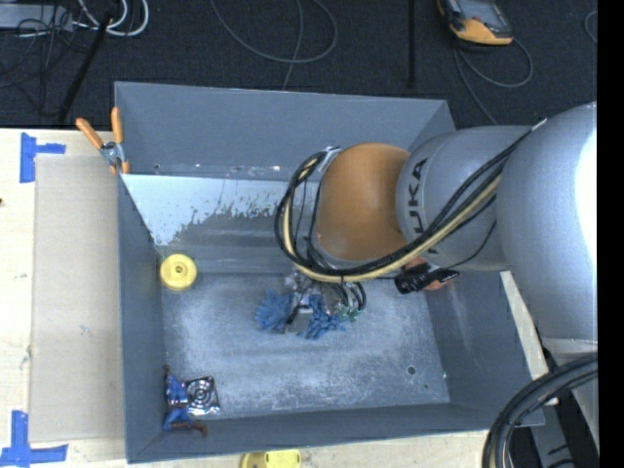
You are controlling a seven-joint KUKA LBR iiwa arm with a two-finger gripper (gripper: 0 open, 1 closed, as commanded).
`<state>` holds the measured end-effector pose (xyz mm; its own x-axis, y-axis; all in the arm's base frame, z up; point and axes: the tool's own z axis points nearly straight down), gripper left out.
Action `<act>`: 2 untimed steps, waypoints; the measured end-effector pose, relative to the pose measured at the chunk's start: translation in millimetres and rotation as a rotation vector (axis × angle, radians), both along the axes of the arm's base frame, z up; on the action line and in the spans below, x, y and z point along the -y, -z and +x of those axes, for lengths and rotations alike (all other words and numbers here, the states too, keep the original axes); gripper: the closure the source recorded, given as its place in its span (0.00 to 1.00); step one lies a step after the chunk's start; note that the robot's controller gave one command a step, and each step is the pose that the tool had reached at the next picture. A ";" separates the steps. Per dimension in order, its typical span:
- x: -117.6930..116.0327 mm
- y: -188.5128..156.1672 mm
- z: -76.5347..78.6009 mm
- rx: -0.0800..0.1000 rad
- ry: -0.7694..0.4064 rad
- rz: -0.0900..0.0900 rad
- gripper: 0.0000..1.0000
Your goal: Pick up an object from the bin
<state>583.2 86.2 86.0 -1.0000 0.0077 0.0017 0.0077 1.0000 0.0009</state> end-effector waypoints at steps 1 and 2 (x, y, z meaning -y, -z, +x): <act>0.2 0.0 0.0 0.000 0.001 0.000 1.00; 14.0 -153.0 -14.2 0.005 -0.024 -0.001 1.00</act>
Offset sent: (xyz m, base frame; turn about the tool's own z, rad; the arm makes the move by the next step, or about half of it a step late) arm -0.0153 -0.0144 0.1525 -0.0265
